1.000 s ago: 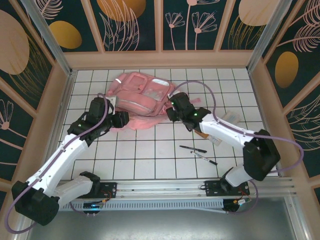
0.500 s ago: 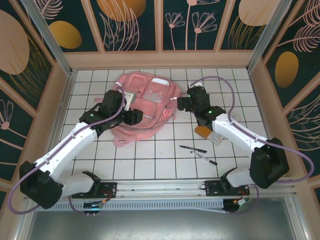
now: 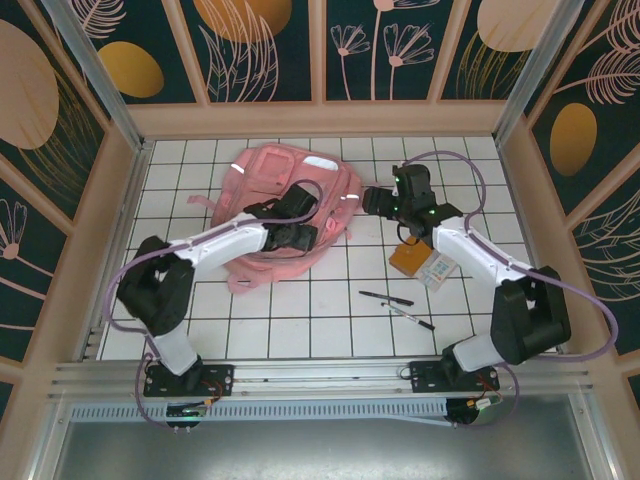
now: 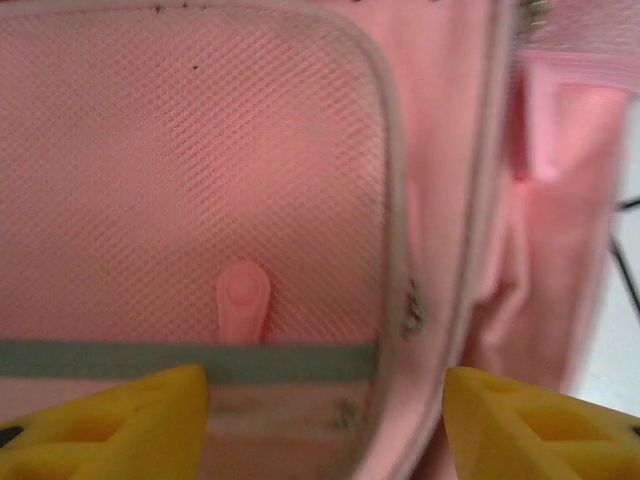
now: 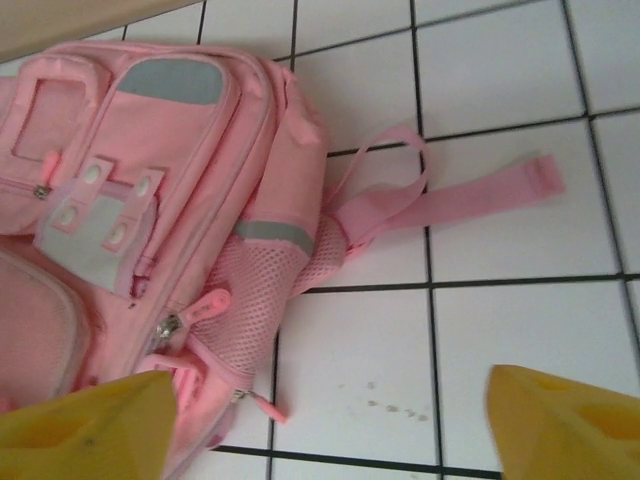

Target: Pack the student bag

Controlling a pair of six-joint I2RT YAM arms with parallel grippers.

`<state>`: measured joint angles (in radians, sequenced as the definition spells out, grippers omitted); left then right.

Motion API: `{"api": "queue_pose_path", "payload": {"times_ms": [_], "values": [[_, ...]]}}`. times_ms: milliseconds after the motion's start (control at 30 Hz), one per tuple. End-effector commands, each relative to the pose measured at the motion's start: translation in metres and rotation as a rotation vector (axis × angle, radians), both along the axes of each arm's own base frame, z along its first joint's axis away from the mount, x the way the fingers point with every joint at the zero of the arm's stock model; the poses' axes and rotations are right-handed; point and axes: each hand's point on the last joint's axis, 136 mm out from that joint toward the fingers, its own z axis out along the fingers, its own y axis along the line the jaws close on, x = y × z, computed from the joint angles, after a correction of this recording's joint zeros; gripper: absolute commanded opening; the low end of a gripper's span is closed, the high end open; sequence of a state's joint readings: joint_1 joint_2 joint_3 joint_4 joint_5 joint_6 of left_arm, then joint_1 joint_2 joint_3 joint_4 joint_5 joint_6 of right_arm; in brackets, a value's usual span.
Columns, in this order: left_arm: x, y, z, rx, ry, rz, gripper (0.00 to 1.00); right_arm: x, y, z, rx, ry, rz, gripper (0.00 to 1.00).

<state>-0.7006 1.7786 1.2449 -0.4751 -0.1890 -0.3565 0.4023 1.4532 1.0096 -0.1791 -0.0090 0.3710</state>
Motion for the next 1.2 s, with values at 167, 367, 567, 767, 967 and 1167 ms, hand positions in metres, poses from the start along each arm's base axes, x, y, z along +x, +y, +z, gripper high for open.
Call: {"api": "queue_pose_path", "payload": {"times_ms": [167,367,567,767,967,1167], "values": [[0.012,-0.001,-0.039,0.092,0.092,0.070,0.40,0.010,0.052,-0.001,0.241,0.094,0.191,0.71],[0.021,0.001,0.013,0.058,-0.001,0.079,0.00,0.023,0.079,-0.017,0.315,0.228,0.265,0.50],[0.023,-0.009,0.074,-0.086,-0.118,0.056,0.00,0.041,0.086,-0.028,0.474,0.417,0.126,0.39],[0.022,-0.023,0.101,-0.195,-0.137,0.036,0.00,0.038,0.093,-0.048,0.721,0.632,-0.105,0.41],[0.020,-0.033,0.097,-0.240,-0.115,0.017,0.00,0.041,0.106,-0.068,0.801,0.717,-0.183,0.38],[0.021,-0.039,0.098,-0.270,-0.109,0.011,0.00,0.034,0.102,-0.089,0.816,0.765,-0.301,0.38]]}}
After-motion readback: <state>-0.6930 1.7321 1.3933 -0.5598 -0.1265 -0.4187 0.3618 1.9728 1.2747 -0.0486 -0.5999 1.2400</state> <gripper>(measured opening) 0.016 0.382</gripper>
